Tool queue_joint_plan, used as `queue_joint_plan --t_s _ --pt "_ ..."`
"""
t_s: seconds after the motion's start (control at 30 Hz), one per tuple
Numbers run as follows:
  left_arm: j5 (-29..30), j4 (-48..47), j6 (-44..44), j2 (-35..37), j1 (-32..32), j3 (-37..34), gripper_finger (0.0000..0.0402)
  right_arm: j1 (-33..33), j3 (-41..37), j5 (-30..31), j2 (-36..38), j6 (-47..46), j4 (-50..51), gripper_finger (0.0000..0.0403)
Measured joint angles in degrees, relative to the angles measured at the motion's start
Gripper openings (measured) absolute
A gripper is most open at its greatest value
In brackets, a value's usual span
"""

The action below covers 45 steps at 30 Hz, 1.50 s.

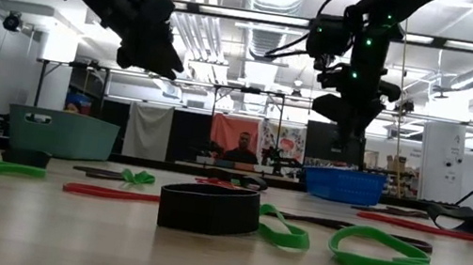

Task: Sort rubber bands into baskets
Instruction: Put the red rubber band into the yellow basket

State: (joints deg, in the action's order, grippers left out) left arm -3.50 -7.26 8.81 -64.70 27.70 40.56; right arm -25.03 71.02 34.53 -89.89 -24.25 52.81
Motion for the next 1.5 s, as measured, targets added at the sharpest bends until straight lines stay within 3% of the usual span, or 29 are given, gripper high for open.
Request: queue_joint_plan --t_s 0.33,0.43,0.57,1.0,1.5 --pt "0.2 7.0 7.4 -9.9 -4.3 0.0 0.0168 4.1 -1.0 0.0 2.6 3.4 -5.6 0.0187" --pt "3.3 9.0 10.0 -13.8 -6.3 0.4 0.0168 5.0 -1.1 0.0 3.8 4.4 -6.4 0.0187" --pt "7.2 8.9 13.0 -18.8 -8.4 2.6 0.0168 6.1 -1.1 0.0 5.4 5.4 -7.4 0.0187" --pt "7.6 8.1 16.6 -35.1 -10.7 10.3 0.0147 7.0 -3.1 -0.2 8.1 7.2 -8.4 0.0188" --pt "14.4 3.3 16.5 -44.2 -10.7 17.0 0.0145 7.0 -7.6 -0.5 8.1 7.3 -10.4 0.0187"
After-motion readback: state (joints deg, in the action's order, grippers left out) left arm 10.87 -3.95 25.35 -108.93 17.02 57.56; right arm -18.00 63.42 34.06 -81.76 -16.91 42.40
